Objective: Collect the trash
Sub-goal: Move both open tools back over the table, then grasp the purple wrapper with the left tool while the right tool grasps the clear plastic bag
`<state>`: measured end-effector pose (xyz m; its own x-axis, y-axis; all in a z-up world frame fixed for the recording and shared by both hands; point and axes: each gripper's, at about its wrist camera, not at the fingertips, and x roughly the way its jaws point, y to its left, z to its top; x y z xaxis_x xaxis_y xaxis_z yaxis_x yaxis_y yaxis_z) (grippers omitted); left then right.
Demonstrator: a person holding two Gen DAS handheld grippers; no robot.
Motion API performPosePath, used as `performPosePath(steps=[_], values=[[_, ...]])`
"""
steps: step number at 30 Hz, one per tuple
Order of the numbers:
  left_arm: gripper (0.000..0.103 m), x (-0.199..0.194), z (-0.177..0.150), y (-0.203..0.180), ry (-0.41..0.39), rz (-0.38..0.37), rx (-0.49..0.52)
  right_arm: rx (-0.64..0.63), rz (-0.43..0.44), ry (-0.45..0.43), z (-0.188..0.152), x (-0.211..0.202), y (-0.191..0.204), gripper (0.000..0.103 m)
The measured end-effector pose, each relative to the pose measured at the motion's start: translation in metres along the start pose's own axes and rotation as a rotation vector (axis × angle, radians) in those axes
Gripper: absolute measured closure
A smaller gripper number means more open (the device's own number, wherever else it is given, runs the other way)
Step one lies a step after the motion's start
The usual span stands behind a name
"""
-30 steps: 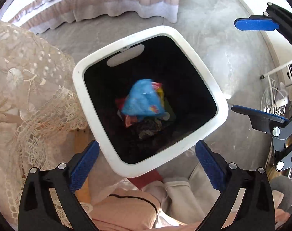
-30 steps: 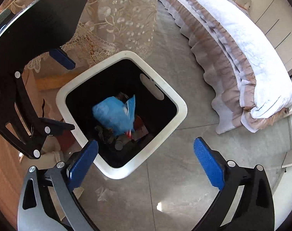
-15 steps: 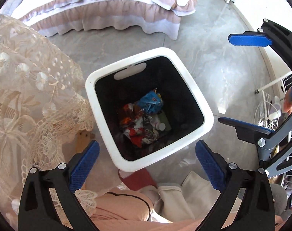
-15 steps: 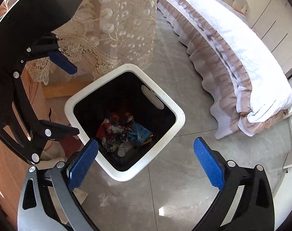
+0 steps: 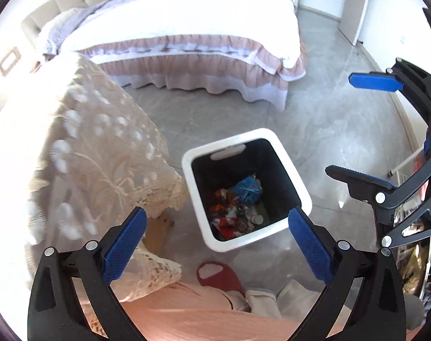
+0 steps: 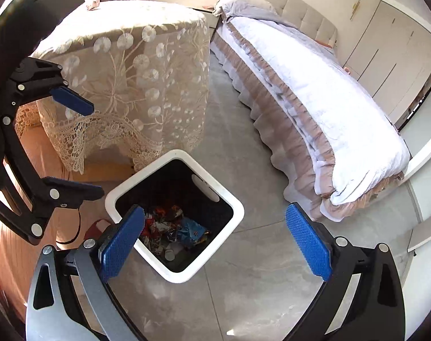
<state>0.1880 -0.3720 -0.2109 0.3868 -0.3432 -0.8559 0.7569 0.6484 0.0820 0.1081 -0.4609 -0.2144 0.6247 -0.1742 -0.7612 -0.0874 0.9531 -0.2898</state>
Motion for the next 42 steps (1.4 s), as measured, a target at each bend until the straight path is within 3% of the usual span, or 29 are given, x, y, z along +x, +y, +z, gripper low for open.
performPosePath(steps=[4, 9, 18, 24, 29, 42], values=[[0.005, -0.05, -0.008, 0.012, -0.128, 0.083, -0.049, 0.013, -0.032, -0.095, 0.019, -0.032, 0.014, 0.004], [0.005, -0.098, -0.024, 0.041, -0.227, 0.213, -0.164, -0.018, -0.068, -0.225, 0.044, -0.064, 0.037, 0.004], [0.005, -0.167, -0.075, 0.11, -0.319, 0.458, -0.441, 0.092, 0.087, -0.389, 0.111, -0.092, 0.072, 0.004], [0.005, -0.202, -0.112, 0.155, -0.346, 0.57, -0.604, 0.128, 0.172, -0.449, 0.149, -0.098, 0.122, 0.004], [0.005, -0.219, -0.142, 0.192, -0.335, 0.627, -0.718, 0.116, 0.292, -0.449, 0.185, -0.095, 0.156, 0.004], [0.005, -0.226, -0.193, 0.273, -0.269, 0.777, -0.942, 0.009, 0.375, -0.46, 0.253, -0.073, 0.23, 0.004]])
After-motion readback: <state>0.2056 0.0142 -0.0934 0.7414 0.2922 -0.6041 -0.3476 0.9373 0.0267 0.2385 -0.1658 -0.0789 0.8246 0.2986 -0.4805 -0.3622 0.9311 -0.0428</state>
